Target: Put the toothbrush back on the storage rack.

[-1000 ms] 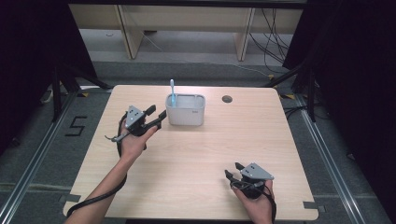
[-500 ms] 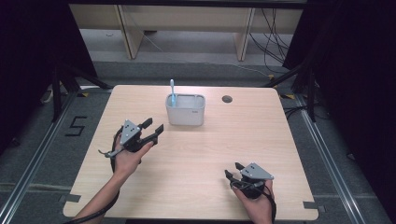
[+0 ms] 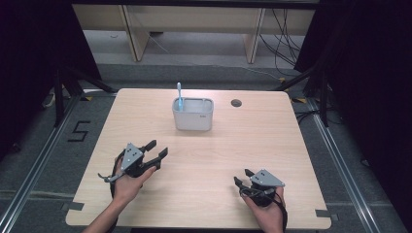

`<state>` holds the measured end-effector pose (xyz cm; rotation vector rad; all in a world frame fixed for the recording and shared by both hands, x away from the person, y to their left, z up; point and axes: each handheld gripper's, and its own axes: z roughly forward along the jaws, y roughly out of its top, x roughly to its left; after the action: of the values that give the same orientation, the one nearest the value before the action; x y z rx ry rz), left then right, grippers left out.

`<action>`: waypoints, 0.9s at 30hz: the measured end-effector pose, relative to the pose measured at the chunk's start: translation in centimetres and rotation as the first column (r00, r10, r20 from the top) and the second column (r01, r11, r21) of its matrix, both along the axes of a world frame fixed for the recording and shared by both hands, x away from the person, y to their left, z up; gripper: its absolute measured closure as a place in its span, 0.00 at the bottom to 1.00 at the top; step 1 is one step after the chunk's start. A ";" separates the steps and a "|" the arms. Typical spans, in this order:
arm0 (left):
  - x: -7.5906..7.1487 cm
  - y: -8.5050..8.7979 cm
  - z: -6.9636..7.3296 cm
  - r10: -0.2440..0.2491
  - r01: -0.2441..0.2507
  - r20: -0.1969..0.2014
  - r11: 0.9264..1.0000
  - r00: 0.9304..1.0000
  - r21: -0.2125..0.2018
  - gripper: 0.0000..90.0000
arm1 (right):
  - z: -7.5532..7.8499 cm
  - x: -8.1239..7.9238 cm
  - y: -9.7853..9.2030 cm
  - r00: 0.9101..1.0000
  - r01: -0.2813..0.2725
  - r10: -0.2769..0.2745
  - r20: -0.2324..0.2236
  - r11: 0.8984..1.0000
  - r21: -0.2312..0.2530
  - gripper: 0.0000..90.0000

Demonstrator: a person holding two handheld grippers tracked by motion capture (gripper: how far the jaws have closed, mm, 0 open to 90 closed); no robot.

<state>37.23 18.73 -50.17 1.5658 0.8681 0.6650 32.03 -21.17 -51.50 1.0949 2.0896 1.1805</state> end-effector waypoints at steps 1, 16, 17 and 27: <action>-0.2 0.1 -0.2 0.001 -0.001 -0.002 1.000 1.000 0.005 0.48 | 0.0 0.0 0.0 1.000 0.003 -0.003 -0.009 1.000 0.005 0.54; -2.3 1.3 -2.2 0.043 -0.043 -0.002 0.999 0.999 0.003 0.48 | 0.0 0.0 0.0 1.000 0.005 -0.005 0.000 1.000 -0.001 0.54; -2.3 1.3 -2.3 0.041 -0.041 0.019 0.999 0.999 -0.010 0.48 | 0.0 0.0 0.0 1.000 0.004 -0.004 -0.002 1.000 -0.001 0.54; -2.6 1.0 -2.3 0.061 -0.062 0.056 0.998 0.997 0.005 0.47 | 0.0 0.0 0.1 1.000 -0.012 0.012 -0.023 1.000 0.010 0.54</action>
<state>34.65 19.69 -52.50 1.5242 0.8757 0.7531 32.06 -21.09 -51.52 1.1070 2.1133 1.1900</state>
